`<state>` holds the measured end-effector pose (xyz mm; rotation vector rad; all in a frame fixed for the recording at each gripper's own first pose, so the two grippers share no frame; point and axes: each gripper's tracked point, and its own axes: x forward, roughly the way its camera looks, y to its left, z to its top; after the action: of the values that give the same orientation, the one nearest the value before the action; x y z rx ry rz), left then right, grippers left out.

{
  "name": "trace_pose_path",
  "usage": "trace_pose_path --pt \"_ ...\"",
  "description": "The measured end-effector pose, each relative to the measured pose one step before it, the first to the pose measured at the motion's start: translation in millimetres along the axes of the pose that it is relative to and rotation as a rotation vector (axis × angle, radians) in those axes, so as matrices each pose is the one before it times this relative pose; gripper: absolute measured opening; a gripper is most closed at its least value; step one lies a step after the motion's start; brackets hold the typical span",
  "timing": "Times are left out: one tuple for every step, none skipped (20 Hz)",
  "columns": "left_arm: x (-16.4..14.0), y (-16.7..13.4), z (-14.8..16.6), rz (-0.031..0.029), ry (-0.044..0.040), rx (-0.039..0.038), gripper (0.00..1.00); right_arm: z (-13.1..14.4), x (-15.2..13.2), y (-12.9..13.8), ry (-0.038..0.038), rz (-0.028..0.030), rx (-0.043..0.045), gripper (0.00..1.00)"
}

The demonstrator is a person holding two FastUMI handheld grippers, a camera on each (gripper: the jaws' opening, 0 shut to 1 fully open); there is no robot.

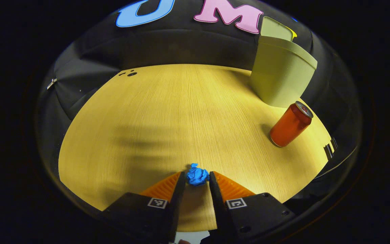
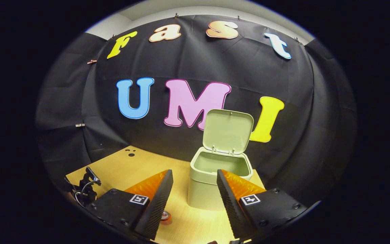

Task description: Press the lid of the desktop garbage bin to open it, pick up the crumpled paper on the desktop and throw it into the bin, then pick up the pop can on the desktop and drop it into the bin, and finally close the garbage bin lid.

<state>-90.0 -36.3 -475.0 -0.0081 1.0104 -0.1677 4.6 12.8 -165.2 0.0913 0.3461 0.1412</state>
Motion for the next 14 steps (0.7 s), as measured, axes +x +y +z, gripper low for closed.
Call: trace_pose_path --pt "0.81 0.54 -1.13 -0.00247 0.00072 0.00485 0.47 -3.16 1.27 1.46 0.00817 0.00437 -0.00037 0.83" --pt "-1.25 -1.38 -0.46 -0.01131 0.00157 0.00405 0.37 -2.82 -0.35 1.28 0.00703 0.00362 0.00121 0.83" --pt "-1.50 -0.46 1.08 -0.00961 -0.00211 0.00405 0.37 -2.20 -0.49 2.41 0.00501 0.00465 0.00339 0.83" --pt "-1.36 0.06 2.60 -0.00443 -0.00539 0.00534 0.31 -1.81 -0.07 0.79 0.00338 0.00301 0.00395 0.83" --pt "-1.61 -1.00 1.82 -0.00705 -0.00614 0.00477 0.31 -1.61 -0.17 1.07 0.00274 0.00276 0.00246 0.83" --pt "-2.27 -0.31 3.78 -0.00423 -0.00778 0.00547 0.34 -1.97 0.78 0.64 0.00291 0.00105 -0.00035 0.83" --pt "-2.12 -1.22 3.88 -0.00342 -0.01197 0.00768 0.34 -1.98 -0.89 1.01 0.00264 0.00084 -0.00323 0.83" --pt "-3.07 -1.42 5.17 -0.00335 -0.01280 0.01050 0.34 -3.01 0.35 0.45 0.00516 0.00314 -0.00444 0.83" --pt "-3.30 -0.57 7.72 -0.00245 -0.01609 0.01121 0.30 -2.90 0.15 1.08 0.00469 0.00394 -0.00338 0.83" --pt "-3.06 -1.62 11.29 -0.00468 -0.02076 0.00930 0.30 -3.90 -0.86 2.05 0.00683 0.00517 -0.00426 0.83" --pt "-4.17 -1.99 11.65 -0.00718 -0.02570 0.00587 0.34 -5.06 0.04 2.22 0.00724 0.00629 -0.00346 0.83" --pt "-4.89 -1.61 15.31 -0.00394 -0.03214 0.00382 0.34 -3.49 -0.36 1.95 0.00677 0.00515 -0.00101 0.83" --pt "-4.07 -0.78 16.98 -0.00440 -0.03636 -0.00135 0.34 -3.46 0.05 1.52 0.00559 0.00436 0.00198 0.83" --pt "-4.00 -2.03 18.85 -0.00713 -0.03742 -0.00559 0.34 -4.01 0.16 1.49 0.00815 0.00564 0.00531 0.83"
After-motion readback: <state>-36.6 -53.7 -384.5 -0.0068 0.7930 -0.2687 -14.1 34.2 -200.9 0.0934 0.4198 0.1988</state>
